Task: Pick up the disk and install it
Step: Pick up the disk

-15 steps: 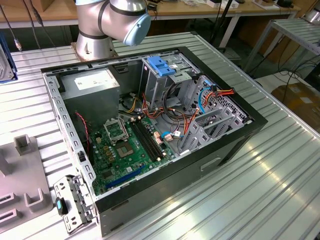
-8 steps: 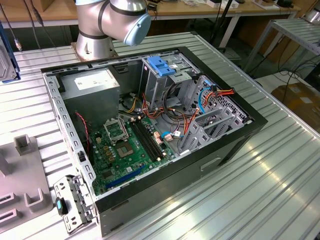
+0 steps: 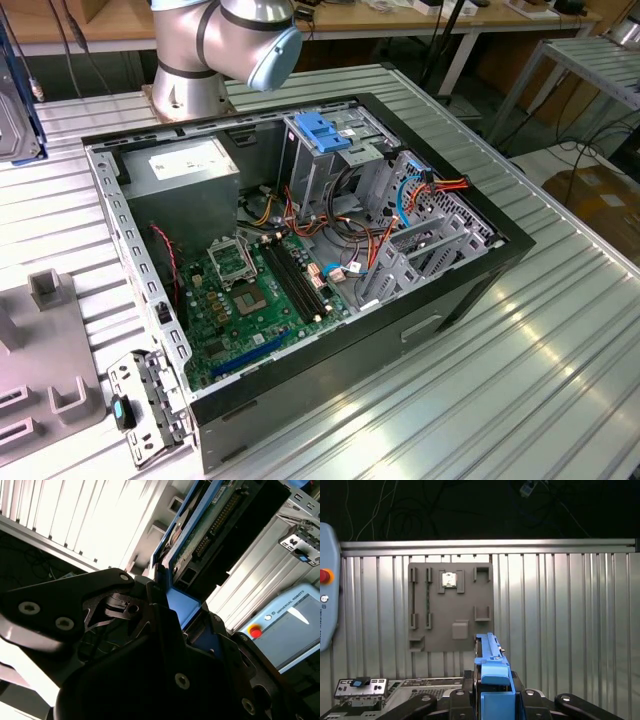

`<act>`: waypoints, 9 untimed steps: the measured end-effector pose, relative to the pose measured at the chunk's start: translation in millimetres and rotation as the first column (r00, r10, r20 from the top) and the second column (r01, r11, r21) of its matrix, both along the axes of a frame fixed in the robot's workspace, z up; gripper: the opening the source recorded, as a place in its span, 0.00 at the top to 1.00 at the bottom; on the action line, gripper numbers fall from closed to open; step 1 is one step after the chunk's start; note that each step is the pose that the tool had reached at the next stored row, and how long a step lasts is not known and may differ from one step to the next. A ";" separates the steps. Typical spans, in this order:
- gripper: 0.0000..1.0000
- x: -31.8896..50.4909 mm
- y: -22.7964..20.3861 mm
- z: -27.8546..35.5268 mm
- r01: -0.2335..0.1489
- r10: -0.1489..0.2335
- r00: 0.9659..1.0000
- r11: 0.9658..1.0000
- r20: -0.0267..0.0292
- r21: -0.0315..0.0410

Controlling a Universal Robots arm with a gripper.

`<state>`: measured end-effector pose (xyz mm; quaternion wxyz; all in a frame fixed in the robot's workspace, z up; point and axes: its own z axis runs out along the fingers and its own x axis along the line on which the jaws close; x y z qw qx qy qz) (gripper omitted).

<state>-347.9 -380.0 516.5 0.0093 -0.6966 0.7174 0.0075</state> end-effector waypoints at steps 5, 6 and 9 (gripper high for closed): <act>0.63 3.0 -0.4 0.0 0.000 0.000 1.000 1.000 0.000 0.000; 0.63 3.5 -0.5 0.0 0.000 0.000 1.000 1.000 0.000 0.000; 0.63 5.1 -0.8 0.0 0.000 0.000 1.000 1.000 0.000 0.000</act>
